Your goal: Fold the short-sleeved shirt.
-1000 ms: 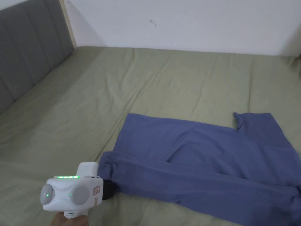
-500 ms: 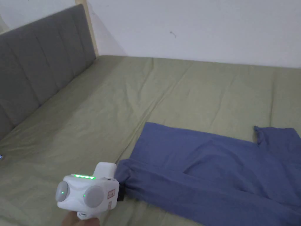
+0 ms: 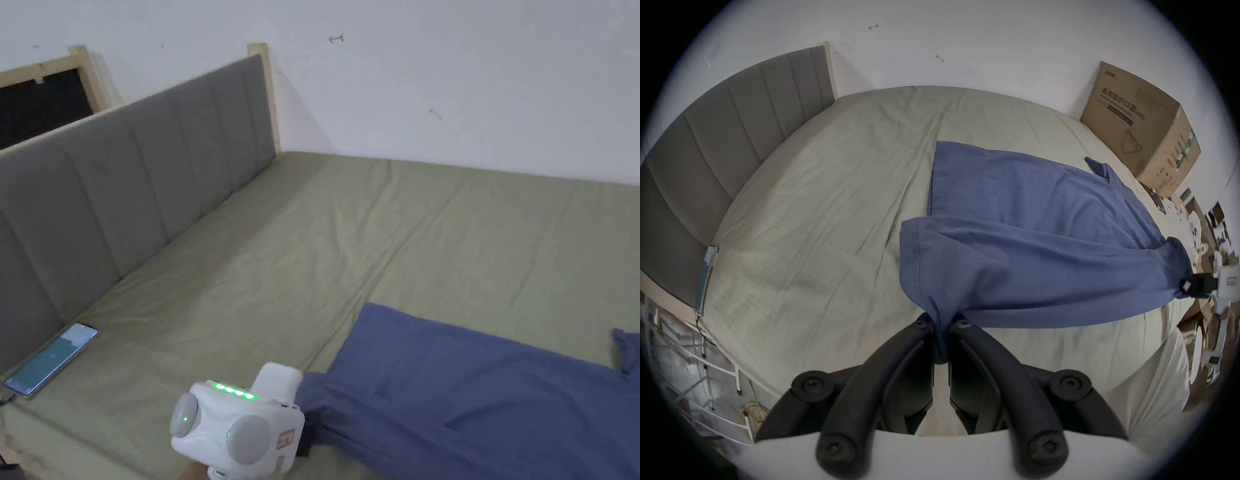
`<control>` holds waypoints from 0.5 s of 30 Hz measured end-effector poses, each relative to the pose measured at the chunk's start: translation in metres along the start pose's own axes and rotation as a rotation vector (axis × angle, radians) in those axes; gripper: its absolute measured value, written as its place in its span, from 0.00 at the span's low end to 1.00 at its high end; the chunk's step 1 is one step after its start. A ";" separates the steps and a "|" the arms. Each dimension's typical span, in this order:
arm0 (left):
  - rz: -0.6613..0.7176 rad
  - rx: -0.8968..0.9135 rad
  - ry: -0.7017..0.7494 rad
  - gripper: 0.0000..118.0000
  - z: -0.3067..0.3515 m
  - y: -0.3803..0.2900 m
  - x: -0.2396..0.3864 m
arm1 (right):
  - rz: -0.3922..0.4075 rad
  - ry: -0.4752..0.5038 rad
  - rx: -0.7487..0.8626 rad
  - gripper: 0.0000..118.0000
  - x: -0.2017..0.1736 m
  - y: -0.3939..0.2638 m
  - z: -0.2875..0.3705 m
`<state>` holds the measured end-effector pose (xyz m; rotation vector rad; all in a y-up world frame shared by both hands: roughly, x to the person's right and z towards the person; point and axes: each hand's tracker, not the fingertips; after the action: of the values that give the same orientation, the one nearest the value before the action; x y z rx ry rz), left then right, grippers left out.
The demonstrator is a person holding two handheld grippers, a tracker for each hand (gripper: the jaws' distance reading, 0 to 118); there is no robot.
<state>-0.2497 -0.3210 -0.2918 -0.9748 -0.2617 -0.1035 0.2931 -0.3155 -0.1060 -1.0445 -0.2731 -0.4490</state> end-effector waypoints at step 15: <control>0.095 0.052 -0.001 0.83 0.049 -0.025 0.009 | 0.074 -0.049 0.111 0.67 0.002 -0.035 0.030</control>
<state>-0.2541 -0.2943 -0.2435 -0.9342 -0.2175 -0.0099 0.2780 -0.3046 -0.0642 -0.9544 -0.2994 -0.3382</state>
